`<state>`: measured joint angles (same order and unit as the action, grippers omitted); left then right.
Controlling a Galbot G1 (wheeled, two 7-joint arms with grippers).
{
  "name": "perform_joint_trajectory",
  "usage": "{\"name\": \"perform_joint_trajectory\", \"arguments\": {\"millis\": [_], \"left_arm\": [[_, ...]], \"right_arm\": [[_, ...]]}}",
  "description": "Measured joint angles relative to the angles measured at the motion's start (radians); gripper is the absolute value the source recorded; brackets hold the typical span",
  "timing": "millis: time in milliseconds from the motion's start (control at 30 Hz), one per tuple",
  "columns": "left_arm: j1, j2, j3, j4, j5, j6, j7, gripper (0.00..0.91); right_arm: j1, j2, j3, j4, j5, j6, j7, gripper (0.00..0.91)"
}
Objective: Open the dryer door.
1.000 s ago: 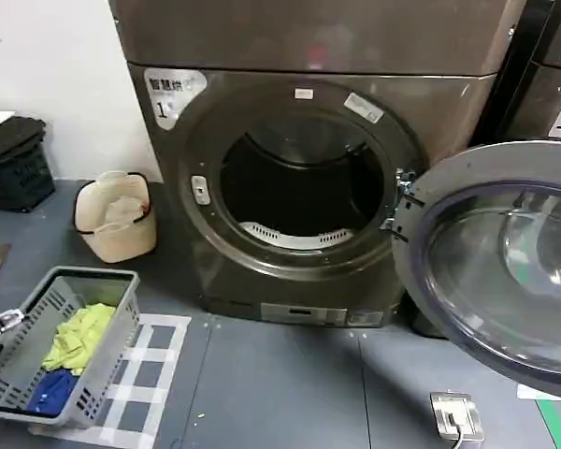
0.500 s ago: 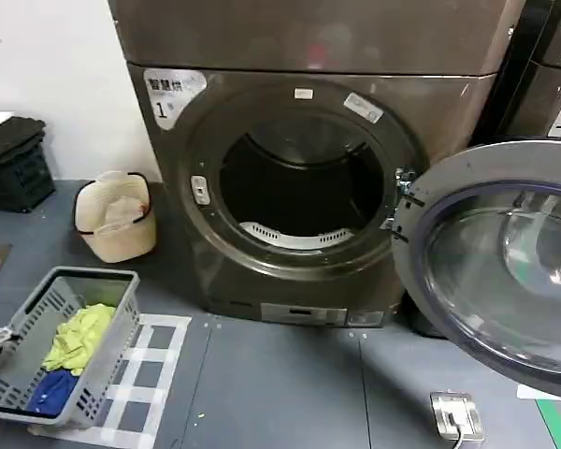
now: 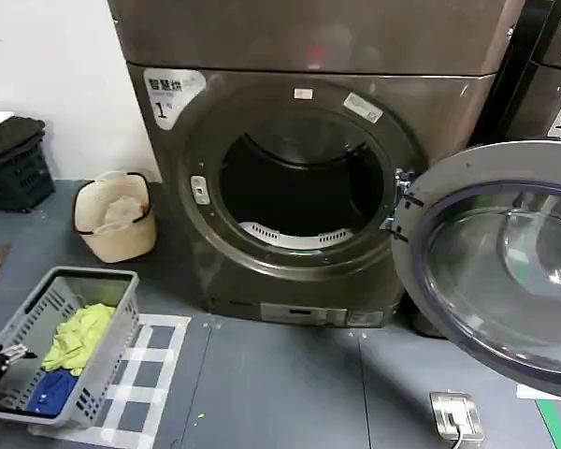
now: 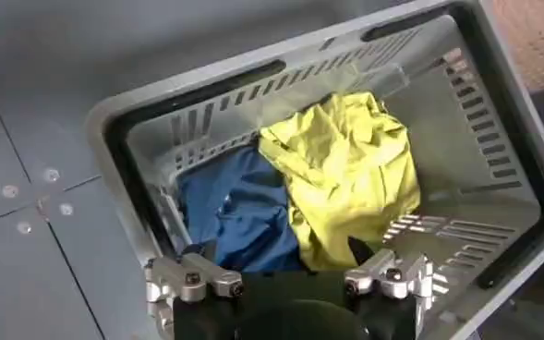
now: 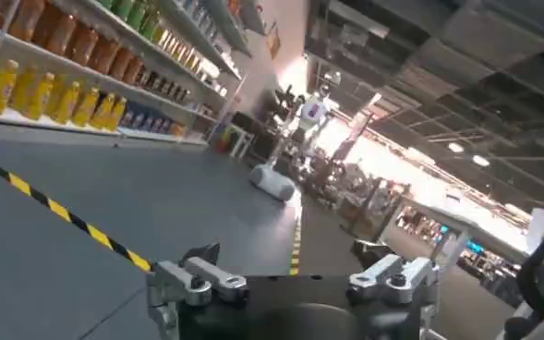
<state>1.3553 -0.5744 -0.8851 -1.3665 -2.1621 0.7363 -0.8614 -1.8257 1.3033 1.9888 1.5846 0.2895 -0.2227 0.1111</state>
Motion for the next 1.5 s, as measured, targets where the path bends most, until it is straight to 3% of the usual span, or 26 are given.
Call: {"name": "perform_joint_trajectory", "arguments": {"millis": [233,700,933,1500], "left_arm": [[0.007,-0.001,0.004,-0.022,0.01,0.0,0.012,0.907],[0.004,-0.002,0.01,-0.021,0.03,0.0,0.021,0.907],[0.005,-0.002,0.011,-0.02,0.032,0.0,0.024,0.907],[0.004,-0.001,0.014,-0.021,0.036,0.0,0.029,0.907]], "right_arm": [[-0.001,0.007,-0.003,0.0,0.001,0.035,-0.008,0.907],[-0.001,0.007,-0.004,0.004,0.017,0.036,-0.002,0.907],[-0.002,0.012,-0.01,-0.014,0.03,0.146,-0.011,0.907],[-0.006,0.022,-0.012,-0.019,0.021,0.17,-0.019,0.907]]}}
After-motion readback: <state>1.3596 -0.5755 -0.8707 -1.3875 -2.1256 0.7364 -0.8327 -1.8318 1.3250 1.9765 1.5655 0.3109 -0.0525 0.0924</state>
